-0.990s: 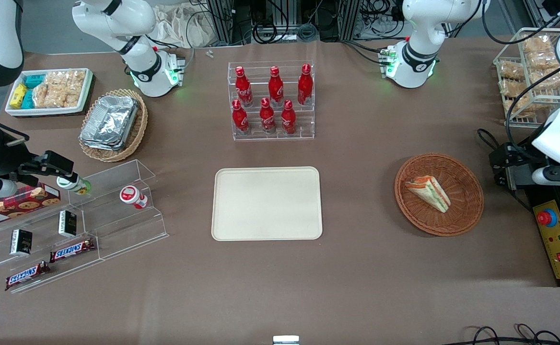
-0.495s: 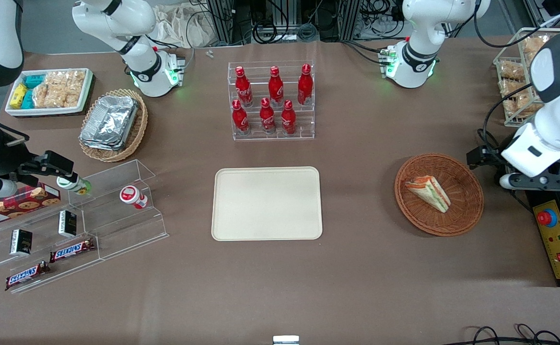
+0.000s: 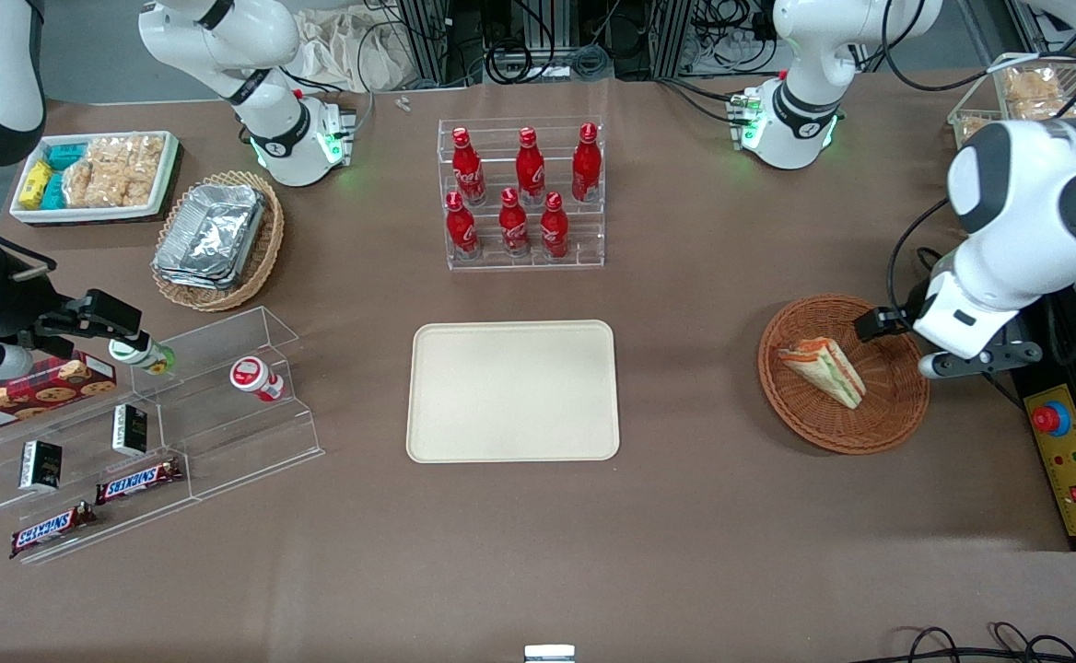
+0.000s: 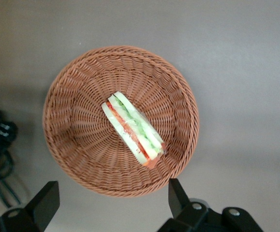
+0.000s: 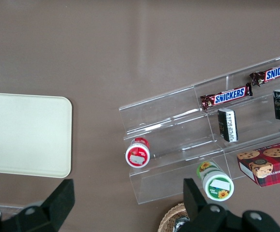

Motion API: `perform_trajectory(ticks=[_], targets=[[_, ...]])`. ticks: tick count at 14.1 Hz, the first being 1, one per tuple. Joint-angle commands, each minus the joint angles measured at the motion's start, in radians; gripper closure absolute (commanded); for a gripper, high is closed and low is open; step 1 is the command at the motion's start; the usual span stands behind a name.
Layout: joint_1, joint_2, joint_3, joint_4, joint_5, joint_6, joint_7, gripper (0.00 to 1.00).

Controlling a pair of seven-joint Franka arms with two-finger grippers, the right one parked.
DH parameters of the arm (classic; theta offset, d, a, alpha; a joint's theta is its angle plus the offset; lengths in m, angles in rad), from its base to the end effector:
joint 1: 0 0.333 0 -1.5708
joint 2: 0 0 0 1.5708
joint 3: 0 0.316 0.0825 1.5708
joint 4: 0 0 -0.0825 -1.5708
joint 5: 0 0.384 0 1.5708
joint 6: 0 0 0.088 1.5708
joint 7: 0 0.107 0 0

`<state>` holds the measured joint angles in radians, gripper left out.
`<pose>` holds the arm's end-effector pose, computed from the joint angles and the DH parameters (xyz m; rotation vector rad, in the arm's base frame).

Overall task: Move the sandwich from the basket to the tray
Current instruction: 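Lower the open left gripper onto the wrapped sandwich in the basket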

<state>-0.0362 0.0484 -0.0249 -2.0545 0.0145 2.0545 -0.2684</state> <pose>0.5522 -0.0329 0.4098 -3.1059 -0.3120 0.0716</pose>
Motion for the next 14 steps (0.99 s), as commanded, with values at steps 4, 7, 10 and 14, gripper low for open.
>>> perform_trajectory(ticks=[4,7,10,14], targets=[[-0.039,0.048,-0.004,-0.118,0.005,0.191,-0.467,0.0],[-0.04,0.102,-0.003,-0.139,0.005,0.274,-0.531,0.0],[-0.036,0.159,-0.001,-0.147,0.007,0.337,-0.54,0.0],[-0.03,0.22,0.003,-0.154,0.007,0.427,-0.565,0.0]])
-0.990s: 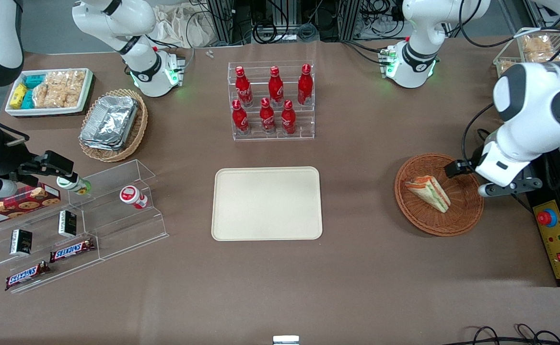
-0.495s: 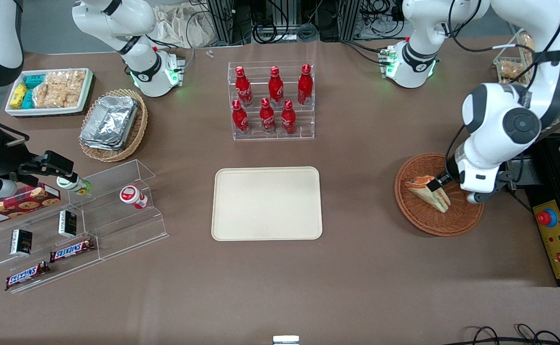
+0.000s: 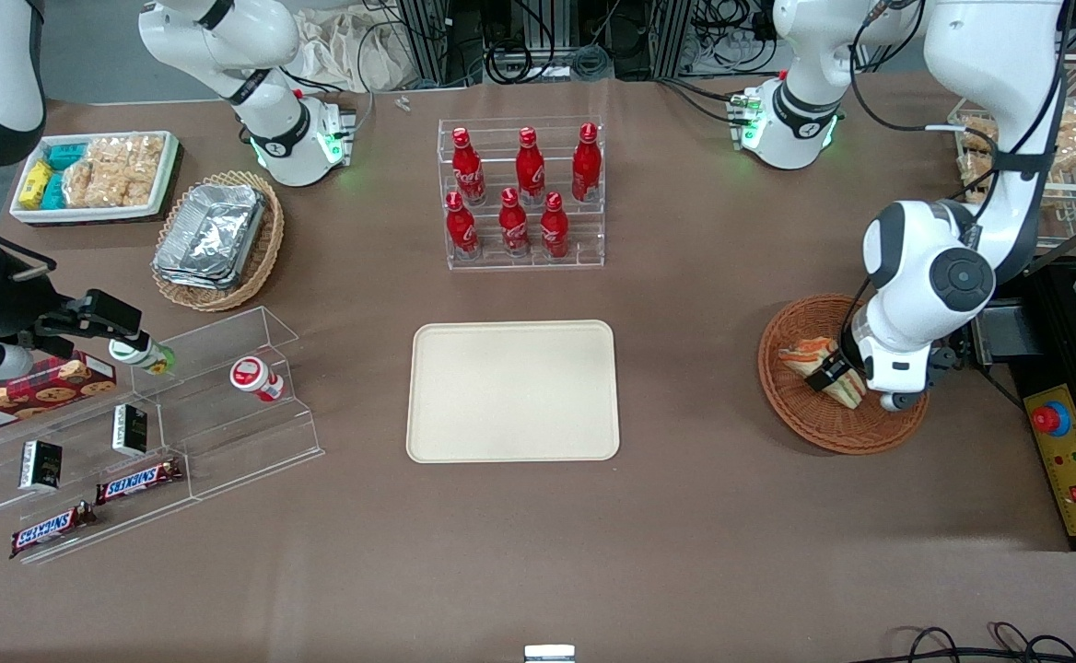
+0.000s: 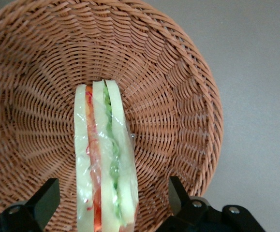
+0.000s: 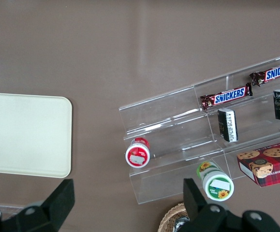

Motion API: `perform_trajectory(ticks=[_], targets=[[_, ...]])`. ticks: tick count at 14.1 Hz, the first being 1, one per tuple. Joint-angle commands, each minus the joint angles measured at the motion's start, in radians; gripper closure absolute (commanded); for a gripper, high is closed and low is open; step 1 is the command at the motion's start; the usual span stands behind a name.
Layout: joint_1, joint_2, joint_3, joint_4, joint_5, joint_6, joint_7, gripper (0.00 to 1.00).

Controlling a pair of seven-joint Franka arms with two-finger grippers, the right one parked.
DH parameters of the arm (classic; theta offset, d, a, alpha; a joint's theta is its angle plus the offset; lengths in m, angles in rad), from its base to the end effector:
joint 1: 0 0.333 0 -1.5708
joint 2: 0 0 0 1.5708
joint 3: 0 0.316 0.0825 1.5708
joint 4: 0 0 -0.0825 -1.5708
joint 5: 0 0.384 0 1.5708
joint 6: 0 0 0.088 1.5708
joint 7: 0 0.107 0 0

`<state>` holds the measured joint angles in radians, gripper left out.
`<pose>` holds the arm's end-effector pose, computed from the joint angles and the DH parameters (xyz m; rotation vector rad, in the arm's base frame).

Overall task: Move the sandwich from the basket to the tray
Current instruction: 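Lower the open left gripper onto the wrapped sandwich in the basket, then close the left gripper on the sandwich's wrapped edge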

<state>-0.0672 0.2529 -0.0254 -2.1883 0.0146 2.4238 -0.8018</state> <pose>0.5533 -0.0513 0.2694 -2.9420 -1.0720 0.0223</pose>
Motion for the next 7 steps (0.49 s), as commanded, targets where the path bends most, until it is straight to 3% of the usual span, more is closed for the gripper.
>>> perform_trajectory(ticks=[1,3,4,7], targets=[[0.007,0.029,0.004,-0.025,0.007,0.073,-0.031,0.0],[0.01,0.04,0.005,-0.028,0.007,0.087,-0.033,0.01],[0.01,0.043,0.005,-0.028,0.007,0.087,-0.033,0.06],[0.012,0.045,0.005,-0.033,0.007,0.086,-0.048,0.44]])
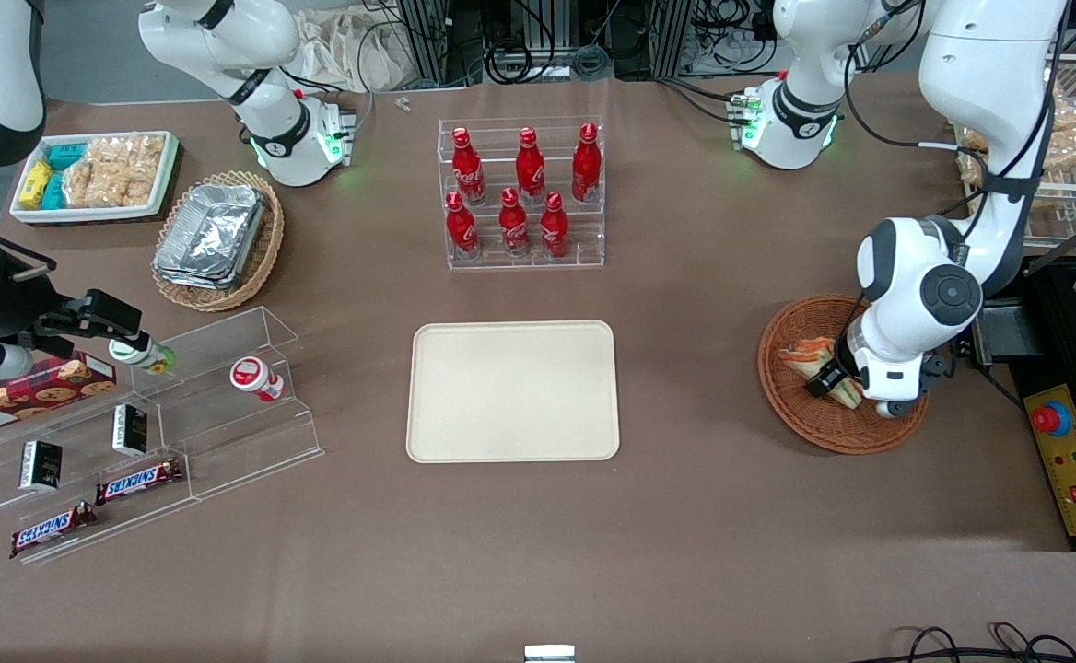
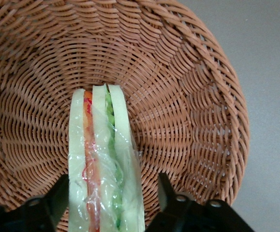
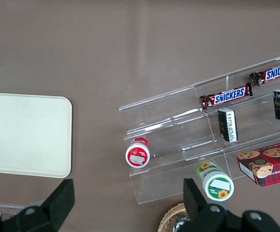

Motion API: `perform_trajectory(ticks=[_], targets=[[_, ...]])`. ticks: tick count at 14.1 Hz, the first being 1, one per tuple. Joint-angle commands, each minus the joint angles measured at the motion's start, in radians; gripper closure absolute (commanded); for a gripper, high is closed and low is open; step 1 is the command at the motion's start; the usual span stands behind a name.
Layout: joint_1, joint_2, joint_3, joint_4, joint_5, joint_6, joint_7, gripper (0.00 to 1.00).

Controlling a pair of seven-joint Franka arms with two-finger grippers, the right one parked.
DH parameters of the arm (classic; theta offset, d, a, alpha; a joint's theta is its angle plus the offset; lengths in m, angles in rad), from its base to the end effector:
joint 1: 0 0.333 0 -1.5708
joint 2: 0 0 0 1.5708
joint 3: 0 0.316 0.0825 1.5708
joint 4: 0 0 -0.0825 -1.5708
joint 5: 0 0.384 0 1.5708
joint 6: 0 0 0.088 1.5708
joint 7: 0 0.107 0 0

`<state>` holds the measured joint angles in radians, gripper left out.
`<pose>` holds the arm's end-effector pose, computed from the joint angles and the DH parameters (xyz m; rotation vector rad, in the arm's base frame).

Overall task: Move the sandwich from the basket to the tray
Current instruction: 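Close the left gripper on the sandwich's wrapped edge, then lift the sandwich up out of the basket with the left gripper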

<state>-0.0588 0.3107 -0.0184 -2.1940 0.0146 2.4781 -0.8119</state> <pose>0.5533 -0.0429 0.2397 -2.9245 -1.1073 0.0353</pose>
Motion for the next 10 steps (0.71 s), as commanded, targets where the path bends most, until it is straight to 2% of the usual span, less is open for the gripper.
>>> perform_trajectory(ticks=[1,3,4,6,10], targets=[[0.004,-0.022,-0.002,-0.027,0.008,0.019,-0.047,0.59],[0.019,-0.056,-0.002,-0.017,0.007,-0.049,-0.052,0.86],[0.019,-0.085,-0.002,-0.004,0.007,-0.094,-0.053,0.9],[0.011,-0.12,-0.005,0.07,0.004,-0.238,-0.056,0.91],[0.005,-0.128,-0.011,0.4,0.002,-0.629,-0.053,0.91]])
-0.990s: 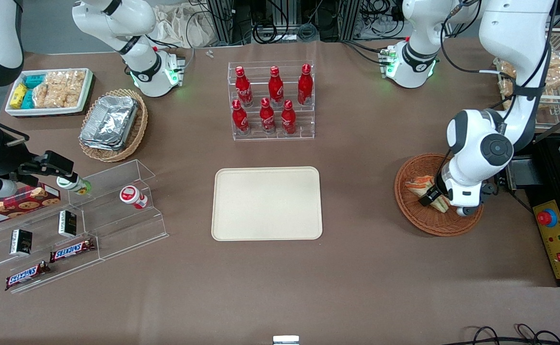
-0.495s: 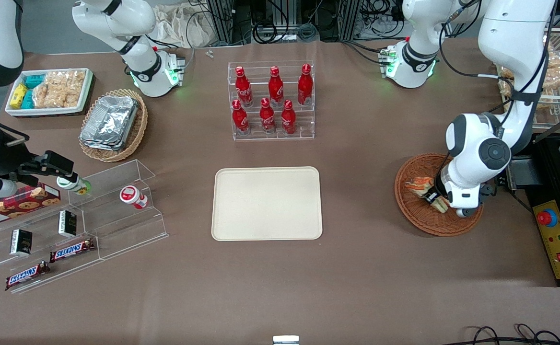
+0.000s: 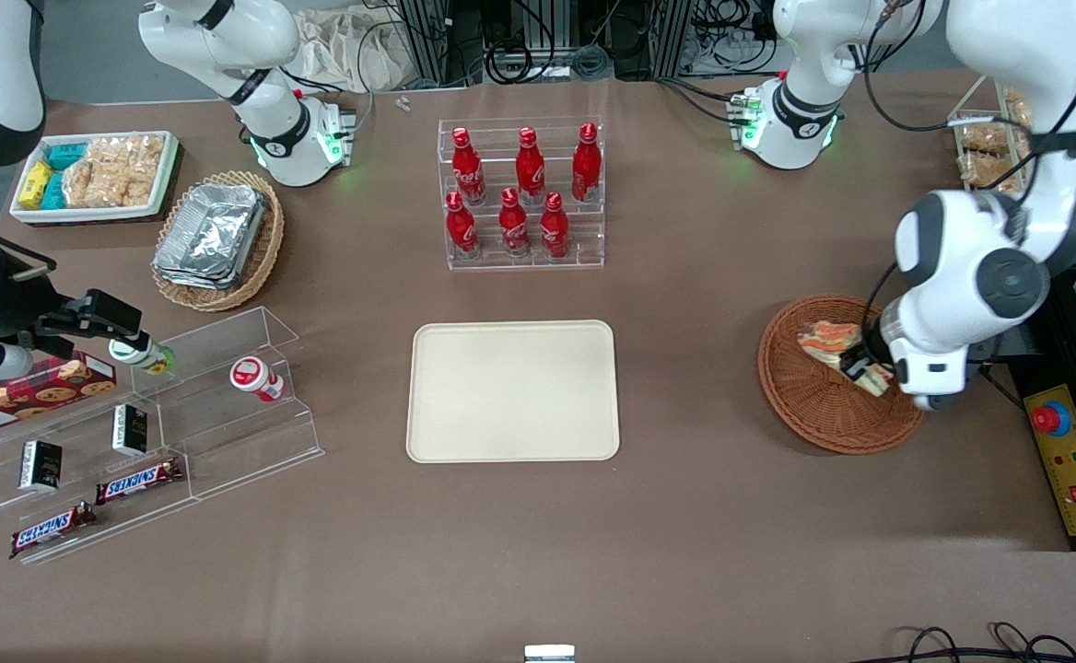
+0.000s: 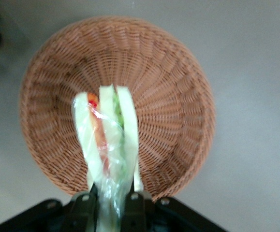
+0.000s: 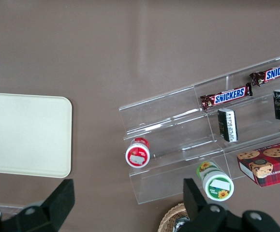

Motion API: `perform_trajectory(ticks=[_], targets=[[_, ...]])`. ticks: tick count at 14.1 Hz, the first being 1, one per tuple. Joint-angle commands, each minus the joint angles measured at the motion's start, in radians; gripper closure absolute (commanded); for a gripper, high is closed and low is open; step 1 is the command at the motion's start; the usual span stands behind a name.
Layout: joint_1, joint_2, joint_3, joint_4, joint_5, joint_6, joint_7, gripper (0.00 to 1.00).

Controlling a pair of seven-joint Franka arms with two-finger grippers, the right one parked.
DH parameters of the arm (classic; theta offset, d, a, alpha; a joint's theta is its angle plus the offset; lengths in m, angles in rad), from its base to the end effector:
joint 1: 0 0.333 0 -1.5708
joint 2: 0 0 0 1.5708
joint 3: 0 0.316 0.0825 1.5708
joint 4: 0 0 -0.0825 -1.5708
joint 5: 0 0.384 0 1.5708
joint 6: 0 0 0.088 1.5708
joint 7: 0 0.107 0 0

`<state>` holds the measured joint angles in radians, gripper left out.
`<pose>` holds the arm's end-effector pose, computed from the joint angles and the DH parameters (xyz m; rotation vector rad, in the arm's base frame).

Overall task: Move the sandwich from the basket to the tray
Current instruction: 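Lift the sandwich up out of the basket with the left gripper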

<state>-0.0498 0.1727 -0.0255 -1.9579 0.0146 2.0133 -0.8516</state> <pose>0.5781 -0.0423 0.3796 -2.8528 -1.1550 0.1558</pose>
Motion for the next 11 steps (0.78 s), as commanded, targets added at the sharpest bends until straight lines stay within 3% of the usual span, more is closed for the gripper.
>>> perform_trajectory(ticks=[1,5,9,11], targets=[[-0.004,0.011,-0.004,0.242,-0.004,-0.236,-0.007,0.91],[-0.005,0.013,-0.051,0.416,-0.034,-0.372,0.086,0.91],[-0.016,0.014,-0.128,0.419,-0.042,-0.392,0.36,0.9],[-0.044,0.031,-0.186,0.422,-0.019,-0.384,0.388,0.9]])
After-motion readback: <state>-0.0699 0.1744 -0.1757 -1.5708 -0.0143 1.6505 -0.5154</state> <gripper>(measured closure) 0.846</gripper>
